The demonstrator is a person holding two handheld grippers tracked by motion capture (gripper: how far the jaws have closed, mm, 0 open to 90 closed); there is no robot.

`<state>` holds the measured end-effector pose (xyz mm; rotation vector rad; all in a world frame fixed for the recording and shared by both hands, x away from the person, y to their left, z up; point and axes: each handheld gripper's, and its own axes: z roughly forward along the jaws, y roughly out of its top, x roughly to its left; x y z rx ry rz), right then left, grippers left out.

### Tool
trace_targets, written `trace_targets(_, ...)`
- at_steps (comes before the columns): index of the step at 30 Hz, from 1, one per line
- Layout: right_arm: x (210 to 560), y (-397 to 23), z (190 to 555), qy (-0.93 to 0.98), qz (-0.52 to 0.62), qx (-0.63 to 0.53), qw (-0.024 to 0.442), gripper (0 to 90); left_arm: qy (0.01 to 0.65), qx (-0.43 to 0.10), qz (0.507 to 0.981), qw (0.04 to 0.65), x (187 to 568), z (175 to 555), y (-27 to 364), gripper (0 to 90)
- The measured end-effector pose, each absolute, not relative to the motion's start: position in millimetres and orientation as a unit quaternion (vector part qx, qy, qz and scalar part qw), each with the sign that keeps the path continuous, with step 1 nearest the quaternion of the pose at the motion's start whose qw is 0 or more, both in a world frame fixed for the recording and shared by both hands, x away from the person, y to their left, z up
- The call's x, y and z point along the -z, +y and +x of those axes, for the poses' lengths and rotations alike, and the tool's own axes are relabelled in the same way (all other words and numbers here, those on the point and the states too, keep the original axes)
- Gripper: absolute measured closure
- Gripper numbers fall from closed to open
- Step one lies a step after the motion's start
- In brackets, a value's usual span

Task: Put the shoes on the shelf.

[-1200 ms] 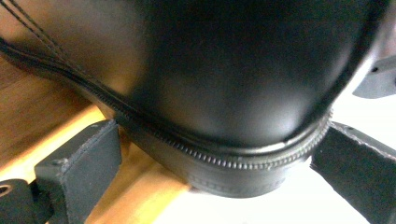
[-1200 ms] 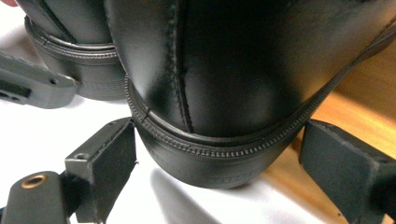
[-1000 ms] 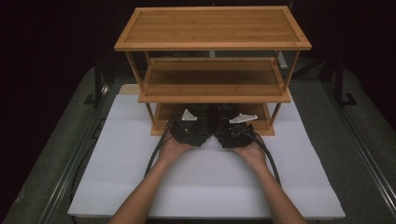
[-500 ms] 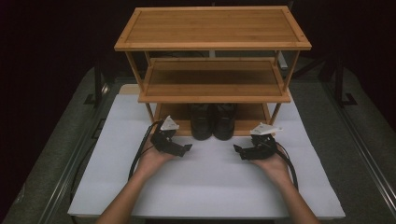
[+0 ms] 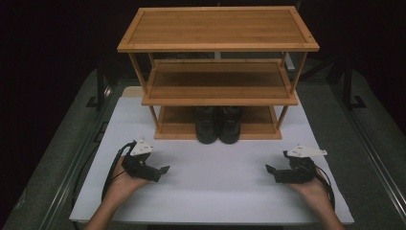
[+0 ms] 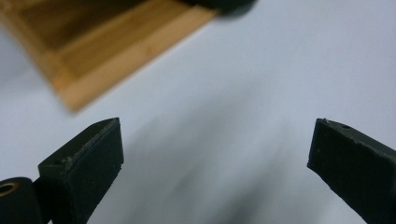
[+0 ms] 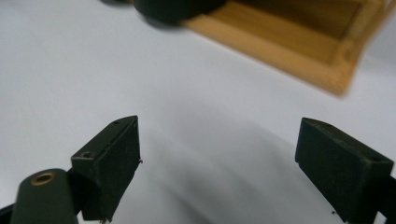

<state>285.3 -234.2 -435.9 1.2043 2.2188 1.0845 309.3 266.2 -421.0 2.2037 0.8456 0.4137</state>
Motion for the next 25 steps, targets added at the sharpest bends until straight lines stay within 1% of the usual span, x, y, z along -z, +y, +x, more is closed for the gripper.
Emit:
trace_targets(7, 448, -265, 261, 0.790, 0.455, -0.362, 0.194, 13.2, 0.349, -0.162, 0.856, 0.344, 434, 284, 298, 2.7)
trace_targets(10, 454, -276, 254, 0.790, 0.464, -0.348, 0.197, 12.5, 0.358, -0.163, 0.854, 0.341, 440, 276, 308, 2.7)
trace_targets(12, 456, -281, 252, 0.789, 0.472, -0.343, 0.190, 11.8, 0.362, -0.160, 0.854, 0.338, 445, 272, 312, 2.7)
trace_targets(15, 456, -281, 252, 0.794, 0.471, -0.332, 0.191, 12.0, 0.368, -0.159, 0.850, 0.342, 451, 268, 315, 2.5)
trace_targets(25, 457, -281, 252, 0.793, 0.473, -0.334, 0.188, 12.0, 0.368, -0.159, 0.851, 0.340, 451, 268, 315, 2.4)
